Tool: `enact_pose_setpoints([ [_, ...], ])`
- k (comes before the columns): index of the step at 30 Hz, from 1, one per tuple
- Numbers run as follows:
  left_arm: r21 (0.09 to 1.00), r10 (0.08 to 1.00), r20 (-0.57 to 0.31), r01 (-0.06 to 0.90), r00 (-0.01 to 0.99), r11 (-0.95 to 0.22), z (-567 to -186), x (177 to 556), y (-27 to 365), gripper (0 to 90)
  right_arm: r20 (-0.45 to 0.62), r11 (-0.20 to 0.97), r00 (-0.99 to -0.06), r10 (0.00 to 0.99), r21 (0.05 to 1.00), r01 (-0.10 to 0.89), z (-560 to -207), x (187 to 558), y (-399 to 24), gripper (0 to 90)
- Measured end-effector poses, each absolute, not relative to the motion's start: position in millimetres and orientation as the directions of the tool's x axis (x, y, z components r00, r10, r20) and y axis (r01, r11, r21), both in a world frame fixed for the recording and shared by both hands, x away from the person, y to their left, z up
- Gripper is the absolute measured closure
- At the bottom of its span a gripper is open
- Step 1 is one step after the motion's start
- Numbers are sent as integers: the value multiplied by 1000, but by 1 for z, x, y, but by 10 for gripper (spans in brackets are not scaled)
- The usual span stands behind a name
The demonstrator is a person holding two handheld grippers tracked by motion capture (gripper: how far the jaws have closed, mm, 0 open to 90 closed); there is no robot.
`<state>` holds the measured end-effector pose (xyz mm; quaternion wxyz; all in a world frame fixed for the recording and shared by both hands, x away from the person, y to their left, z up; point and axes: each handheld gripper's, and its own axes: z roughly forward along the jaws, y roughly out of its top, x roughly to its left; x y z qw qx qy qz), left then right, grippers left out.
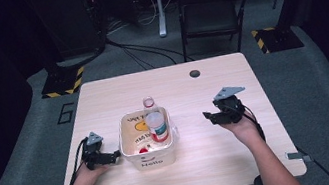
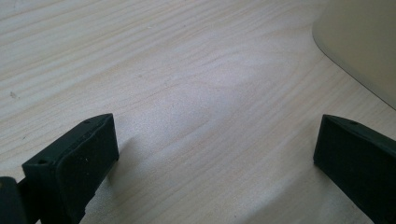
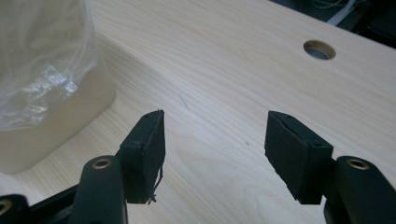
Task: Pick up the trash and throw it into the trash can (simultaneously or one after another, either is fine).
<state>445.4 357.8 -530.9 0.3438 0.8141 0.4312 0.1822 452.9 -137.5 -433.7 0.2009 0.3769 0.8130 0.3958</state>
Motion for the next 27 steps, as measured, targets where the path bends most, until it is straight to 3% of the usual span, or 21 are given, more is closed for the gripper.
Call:
enact_pose_setpoints([
  [27, 713, 826, -7, 582, 564, -391, -530, 445, 358, 0, -11, 362, -498, 867, 700, 615, -491, 461, -175, 335],
])
